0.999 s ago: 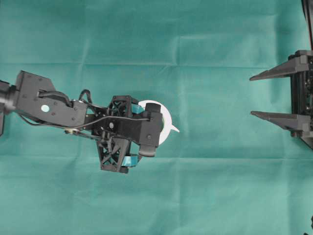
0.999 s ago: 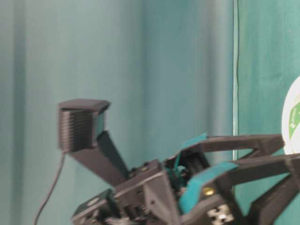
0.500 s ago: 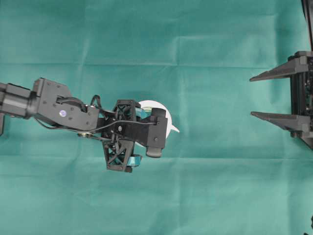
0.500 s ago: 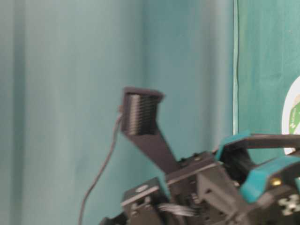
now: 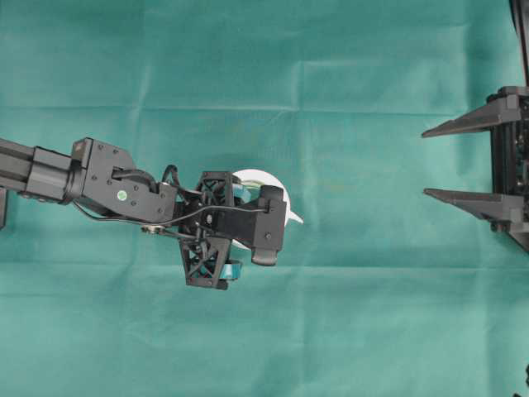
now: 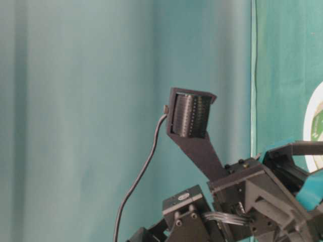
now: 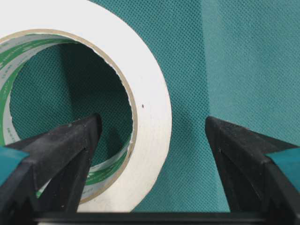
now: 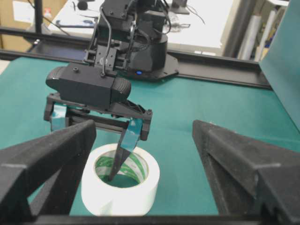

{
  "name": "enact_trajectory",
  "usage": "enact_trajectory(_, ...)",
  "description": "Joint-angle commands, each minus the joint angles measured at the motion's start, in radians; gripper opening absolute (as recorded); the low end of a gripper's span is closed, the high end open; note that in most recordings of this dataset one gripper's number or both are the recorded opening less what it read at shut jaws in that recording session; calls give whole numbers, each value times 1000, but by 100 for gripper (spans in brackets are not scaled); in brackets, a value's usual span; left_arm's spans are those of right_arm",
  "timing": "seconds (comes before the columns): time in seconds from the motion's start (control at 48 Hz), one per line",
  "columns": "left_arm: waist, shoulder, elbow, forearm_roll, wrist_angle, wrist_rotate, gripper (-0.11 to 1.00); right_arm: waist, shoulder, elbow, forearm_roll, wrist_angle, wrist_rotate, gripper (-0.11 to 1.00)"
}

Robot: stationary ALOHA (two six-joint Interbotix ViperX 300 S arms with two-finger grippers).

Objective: Peel off the duct tape with your right arm.
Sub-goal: 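Lower the left gripper and pinch the tape roll's rim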

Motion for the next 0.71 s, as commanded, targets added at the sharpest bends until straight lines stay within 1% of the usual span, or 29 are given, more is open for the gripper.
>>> enact_trajectory(0.0, 2, -12, -2, 2, -18, -2, 93, 0, 8, -9, 0, -9, 0, 76)
enact_trajectory(0.187, 2, -12, 6, 2, -31, -2, 91, 0, 8, -2, 0, -23, 0, 76)
enact_trajectory(0.291, 2, -12, 6, 2, -31, -2, 87, 0, 8, -2, -2, -26, 0, 76)
enact_trajectory(0.375, 2, -12, 9, 2, -31, -2, 72, 0, 8, -2, -2, -28, 0, 76)
enact_trajectory(0.458, 6, -14, 8, 2, -28, -2, 49, 0, 8, -2, 0, -26, 0, 76)
enact_trajectory(0.5, 6, -14, 6, 2, -26, -2, 39, 0, 8, -2, 0, -26, 0, 76)
enact_trajectory(0.583, 6, -20, 6, 2, -21, 0, 27, 0, 8, -2, 0, -26, 0, 76)
enact_trajectory(0.624, 6, -25, 6, 2, -18, 0, 22, 0, 8, -2, 0, -28, 0, 76)
enact_trajectory(0.687, 3, -32, 8, 2, -6, 0, 22, 0, 8, -2, -2, -26, 0, 76)
